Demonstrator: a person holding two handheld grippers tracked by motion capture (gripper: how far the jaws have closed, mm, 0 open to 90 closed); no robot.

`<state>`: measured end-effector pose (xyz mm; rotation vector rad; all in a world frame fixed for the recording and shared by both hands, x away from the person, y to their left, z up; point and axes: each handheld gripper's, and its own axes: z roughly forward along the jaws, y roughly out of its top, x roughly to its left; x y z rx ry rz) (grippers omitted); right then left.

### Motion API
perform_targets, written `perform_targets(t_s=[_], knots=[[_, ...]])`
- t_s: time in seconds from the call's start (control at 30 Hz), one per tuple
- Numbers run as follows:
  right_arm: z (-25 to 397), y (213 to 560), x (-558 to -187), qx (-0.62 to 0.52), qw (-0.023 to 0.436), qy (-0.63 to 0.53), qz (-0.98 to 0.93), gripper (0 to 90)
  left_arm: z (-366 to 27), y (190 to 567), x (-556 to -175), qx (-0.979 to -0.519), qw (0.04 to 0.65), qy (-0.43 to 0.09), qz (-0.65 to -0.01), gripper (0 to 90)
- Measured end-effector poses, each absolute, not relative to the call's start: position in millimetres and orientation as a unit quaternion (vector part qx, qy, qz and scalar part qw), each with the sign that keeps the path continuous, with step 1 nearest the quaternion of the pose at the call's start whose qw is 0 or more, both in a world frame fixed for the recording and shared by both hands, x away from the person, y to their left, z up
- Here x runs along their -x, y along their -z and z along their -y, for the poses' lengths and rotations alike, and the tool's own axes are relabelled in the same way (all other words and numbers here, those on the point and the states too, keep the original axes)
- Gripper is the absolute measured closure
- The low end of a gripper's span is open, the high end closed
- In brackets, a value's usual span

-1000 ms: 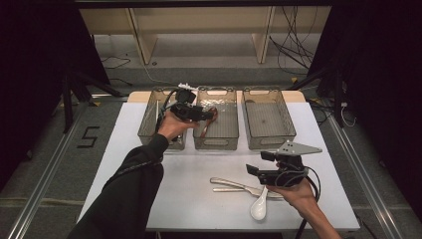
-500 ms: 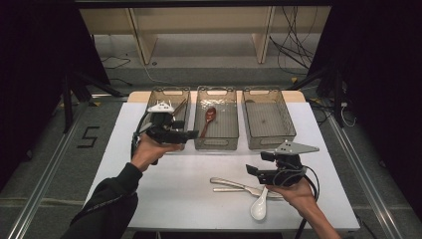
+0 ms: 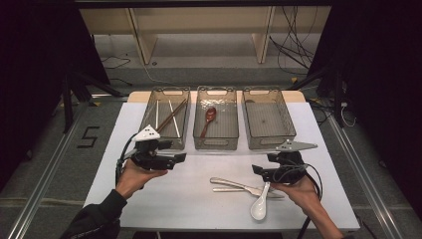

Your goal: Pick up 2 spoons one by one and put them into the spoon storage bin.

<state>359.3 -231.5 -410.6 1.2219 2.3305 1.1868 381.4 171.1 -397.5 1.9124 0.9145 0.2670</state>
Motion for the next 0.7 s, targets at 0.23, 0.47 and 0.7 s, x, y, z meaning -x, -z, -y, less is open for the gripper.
perform_targets(t_s=[0.23,0.47,0.7], knots=[[235,416,-364,-0.440,0.124,-0.380,-0.804,27.8,-172,404,-368,-0.787,0.476,-0.116,-0.375,22.0],[238,423,-367,-0.459,0.113,-0.353,-0.808,28.1,-176,407,-359,-0.793,0.469,-0.125,-0.368,21.0],[238,427,-368,-0.466,0.104,-0.338,-0.811,28.1,-184,411,-355,-0.786,0.475,-0.126,-0.376,20.7]])
